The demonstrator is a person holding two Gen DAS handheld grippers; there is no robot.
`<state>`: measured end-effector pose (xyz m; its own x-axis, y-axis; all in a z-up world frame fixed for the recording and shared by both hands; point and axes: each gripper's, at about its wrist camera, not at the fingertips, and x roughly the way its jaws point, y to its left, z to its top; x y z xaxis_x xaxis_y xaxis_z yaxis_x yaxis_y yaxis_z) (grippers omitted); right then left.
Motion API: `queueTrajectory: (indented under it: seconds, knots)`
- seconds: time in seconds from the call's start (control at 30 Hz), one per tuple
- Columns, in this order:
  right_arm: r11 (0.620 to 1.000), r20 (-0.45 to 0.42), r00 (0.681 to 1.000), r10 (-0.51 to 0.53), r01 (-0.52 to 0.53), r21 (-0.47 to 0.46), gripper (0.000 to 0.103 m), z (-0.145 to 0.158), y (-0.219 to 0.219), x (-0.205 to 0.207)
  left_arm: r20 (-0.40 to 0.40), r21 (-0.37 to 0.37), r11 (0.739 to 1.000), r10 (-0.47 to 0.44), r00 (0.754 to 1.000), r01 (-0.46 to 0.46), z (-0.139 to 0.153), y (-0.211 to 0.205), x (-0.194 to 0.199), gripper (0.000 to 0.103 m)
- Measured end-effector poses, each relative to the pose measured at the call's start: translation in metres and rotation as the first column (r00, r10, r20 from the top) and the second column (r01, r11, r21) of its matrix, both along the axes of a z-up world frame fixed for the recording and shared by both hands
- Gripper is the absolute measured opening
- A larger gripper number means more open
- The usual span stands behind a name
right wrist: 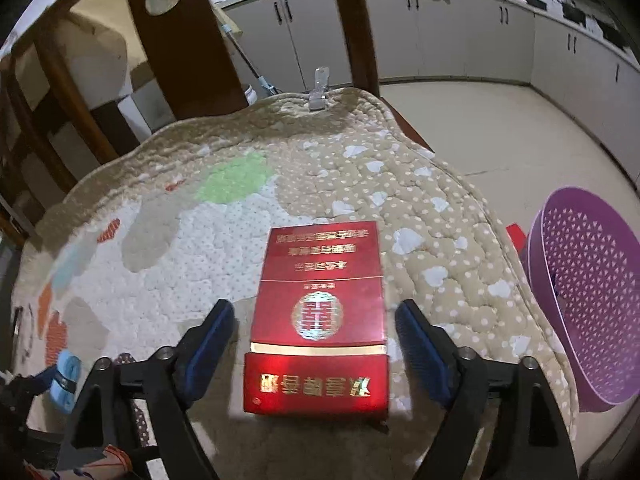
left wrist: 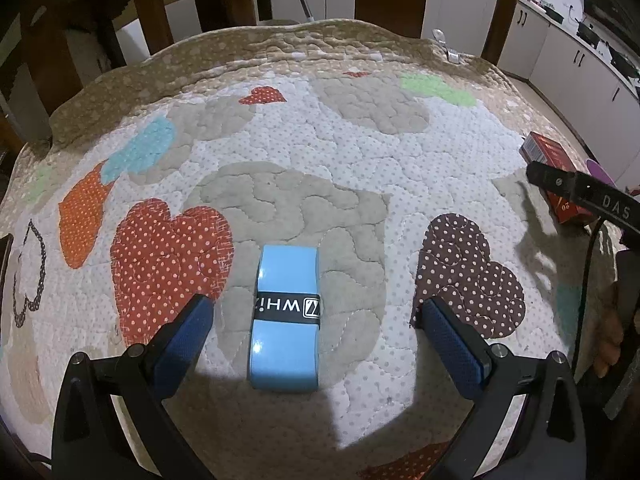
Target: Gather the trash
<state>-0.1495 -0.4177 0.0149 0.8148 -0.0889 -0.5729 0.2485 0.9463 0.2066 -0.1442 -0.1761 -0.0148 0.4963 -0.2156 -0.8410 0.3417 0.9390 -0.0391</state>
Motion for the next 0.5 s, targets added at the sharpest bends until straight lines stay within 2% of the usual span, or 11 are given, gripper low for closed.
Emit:
queueTrajectory:
  seconds: [0.13,0.27,0.5]
  knots:
    - [1.0,-0.001,1.0,-0.002,0.002,-0.014,0.102,-0.002,0.006,0.004,0.024,-0.015,1.0,0.005,1.0,-0.005,0.0,0.001,-0.004,0.103]
    - [0.999,-0.045,0.999,-0.007,0.005,-0.04,0.102,-0.003,0.01,0.008,0.018,-0.016,1.0,0.011,1.0,-0.011,0.001,0.0,-0.003,0.103]
    - [0.998,-0.027,1.0,-0.005,0.003,-0.061,0.102,-0.005,0.013,0.006,0.023,-0.014,0.999,0.038,0.999,-0.038,0.001,0.0,-0.005,0.103]
